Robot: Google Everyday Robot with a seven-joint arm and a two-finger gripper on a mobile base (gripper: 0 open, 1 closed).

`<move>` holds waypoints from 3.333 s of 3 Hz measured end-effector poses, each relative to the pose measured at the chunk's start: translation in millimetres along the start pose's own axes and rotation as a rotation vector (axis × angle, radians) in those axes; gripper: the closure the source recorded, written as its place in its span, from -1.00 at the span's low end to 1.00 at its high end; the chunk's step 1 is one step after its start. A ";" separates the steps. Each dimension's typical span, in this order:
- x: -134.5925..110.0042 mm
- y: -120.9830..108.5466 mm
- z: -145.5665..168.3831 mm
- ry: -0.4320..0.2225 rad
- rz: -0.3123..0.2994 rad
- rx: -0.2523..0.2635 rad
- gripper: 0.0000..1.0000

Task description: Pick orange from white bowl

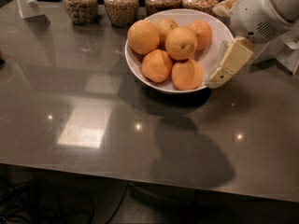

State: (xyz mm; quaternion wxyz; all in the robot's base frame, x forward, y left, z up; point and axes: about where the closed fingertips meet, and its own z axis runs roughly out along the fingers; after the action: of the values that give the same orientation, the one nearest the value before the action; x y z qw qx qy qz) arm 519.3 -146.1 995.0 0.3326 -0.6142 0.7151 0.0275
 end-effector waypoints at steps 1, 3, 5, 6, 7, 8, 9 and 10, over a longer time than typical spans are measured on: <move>-21.4 -26.4 27.5 -0.084 -0.028 0.018 -1.00; -41.5 -53.2 50.7 -0.136 -0.067 0.026 -1.00; -27.6 -61.2 68.5 -0.122 -0.167 -0.026 -1.00; -16.1 -63.1 75.7 -0.113 -0.200 -0.049 -0.90; -9.5 -67.2 81.0 -0.112 -0.218 -0.052 -0.70; -7.3 -74.4 85.2 -0.116 -0.232 -0.042 -0.58; -9.9 -82.7 90.9 -0.130 -0.239 -0.027 -0.52; -14.3 -89.8 99.1 -0.149 -0.244 -0.017 -0.48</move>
Offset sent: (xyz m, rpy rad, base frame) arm 0.1127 0.0663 0.0034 0.1265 -0.1305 0.1363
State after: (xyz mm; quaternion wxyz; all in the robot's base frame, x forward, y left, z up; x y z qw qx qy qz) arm 643.9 -111.3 958.4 0.3803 -0.6956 0.6083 0.0386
